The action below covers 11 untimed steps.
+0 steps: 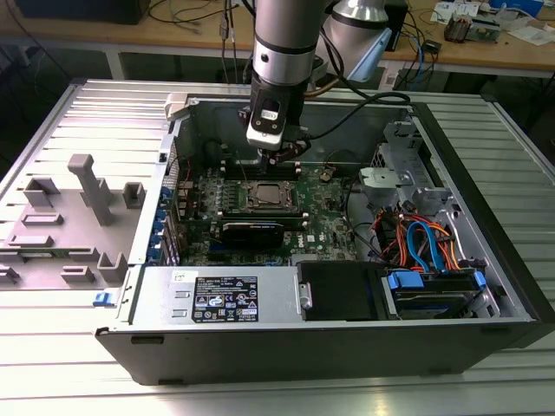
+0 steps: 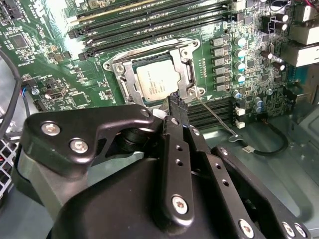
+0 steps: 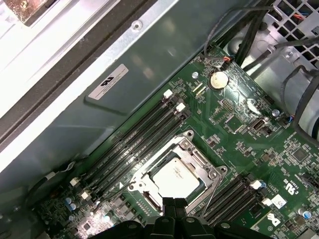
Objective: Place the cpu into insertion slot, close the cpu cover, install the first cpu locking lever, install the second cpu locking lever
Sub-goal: 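Install the first cpu locking lever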
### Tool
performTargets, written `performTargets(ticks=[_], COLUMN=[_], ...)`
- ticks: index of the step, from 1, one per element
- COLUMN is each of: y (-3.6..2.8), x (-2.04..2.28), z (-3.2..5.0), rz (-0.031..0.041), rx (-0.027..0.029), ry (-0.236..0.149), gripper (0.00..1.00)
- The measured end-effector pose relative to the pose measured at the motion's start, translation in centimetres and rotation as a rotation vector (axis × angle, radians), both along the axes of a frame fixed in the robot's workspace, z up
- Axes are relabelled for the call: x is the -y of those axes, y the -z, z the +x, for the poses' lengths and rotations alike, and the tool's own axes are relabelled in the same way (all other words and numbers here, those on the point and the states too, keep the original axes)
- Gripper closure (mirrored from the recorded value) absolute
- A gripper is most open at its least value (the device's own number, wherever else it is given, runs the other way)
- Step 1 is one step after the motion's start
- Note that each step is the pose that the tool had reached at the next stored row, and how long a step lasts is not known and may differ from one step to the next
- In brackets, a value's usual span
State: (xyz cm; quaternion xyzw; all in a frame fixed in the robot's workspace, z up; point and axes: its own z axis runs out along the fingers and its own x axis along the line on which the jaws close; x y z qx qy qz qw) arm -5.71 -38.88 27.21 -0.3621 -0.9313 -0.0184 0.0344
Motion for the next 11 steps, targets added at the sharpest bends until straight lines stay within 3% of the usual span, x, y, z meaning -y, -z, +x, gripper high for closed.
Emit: performTargets(ticks=[11], y=[0.00], x=[0.00], z=[0.00], rz=[-0.0001], rx=[0.0000], ry=[-0.011], gripper=[0.89])
